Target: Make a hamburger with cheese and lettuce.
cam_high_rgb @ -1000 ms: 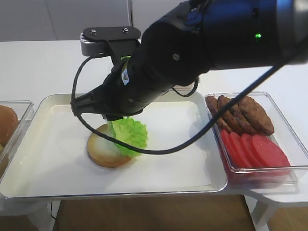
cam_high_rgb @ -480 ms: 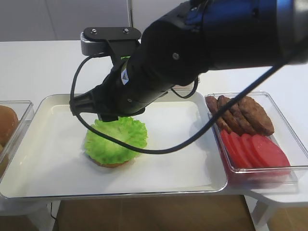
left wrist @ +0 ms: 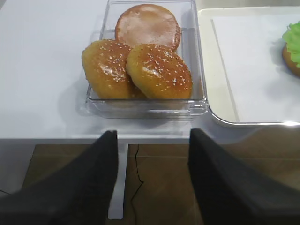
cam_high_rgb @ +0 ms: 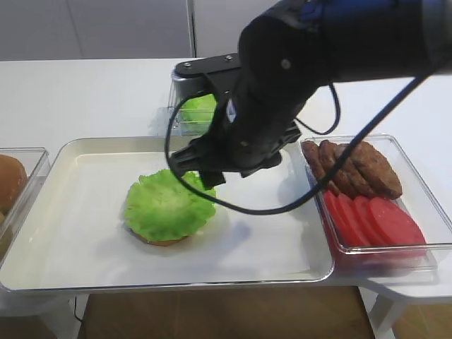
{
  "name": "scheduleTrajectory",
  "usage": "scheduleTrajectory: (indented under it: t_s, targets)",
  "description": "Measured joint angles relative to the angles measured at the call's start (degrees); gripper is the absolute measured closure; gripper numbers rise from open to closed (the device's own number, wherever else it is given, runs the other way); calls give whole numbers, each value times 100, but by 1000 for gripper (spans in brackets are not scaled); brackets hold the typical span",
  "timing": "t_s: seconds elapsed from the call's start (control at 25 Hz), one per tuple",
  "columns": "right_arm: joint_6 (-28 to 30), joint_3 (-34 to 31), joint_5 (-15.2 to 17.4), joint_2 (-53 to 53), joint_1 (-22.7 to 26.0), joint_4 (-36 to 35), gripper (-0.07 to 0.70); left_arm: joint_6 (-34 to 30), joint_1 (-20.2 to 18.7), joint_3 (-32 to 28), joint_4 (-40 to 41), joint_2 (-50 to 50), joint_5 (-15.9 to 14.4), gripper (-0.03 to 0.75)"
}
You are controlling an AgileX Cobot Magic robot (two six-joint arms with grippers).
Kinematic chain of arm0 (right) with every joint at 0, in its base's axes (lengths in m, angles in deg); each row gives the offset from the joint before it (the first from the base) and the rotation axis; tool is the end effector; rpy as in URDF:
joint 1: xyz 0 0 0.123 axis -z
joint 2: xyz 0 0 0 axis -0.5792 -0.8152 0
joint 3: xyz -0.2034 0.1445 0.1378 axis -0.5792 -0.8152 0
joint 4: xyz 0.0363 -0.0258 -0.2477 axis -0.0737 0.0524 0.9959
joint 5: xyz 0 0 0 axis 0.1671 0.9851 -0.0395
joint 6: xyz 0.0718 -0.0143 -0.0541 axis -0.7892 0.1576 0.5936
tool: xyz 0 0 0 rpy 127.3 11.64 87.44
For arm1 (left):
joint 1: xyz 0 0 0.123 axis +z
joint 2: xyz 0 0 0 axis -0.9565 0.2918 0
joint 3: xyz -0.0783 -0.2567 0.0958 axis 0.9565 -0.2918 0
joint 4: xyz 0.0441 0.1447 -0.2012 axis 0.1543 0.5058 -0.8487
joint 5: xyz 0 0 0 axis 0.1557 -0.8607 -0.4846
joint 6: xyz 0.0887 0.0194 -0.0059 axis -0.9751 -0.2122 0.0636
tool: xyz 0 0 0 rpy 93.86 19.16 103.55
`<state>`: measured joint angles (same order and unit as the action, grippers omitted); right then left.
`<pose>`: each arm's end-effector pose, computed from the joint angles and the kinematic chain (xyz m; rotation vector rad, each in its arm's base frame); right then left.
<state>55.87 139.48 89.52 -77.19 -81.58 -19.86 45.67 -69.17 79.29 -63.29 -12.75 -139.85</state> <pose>0.2538 0.2556 0.2401 -0.6377 2.6179 0.2653 -0.0123 0.0038 0.2646 -0.1539 2.1590 0.0660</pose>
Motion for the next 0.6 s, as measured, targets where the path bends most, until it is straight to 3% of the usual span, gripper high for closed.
scheduleTrajectory:
  t_s: [0.24,0.6]
  targets:
    - [275,0,456,535,720,254,206,0,0,0,0,0,0,353]
    - [1262,0,1349,1144,2374,91,206,0,0,0,0,0,0,353]
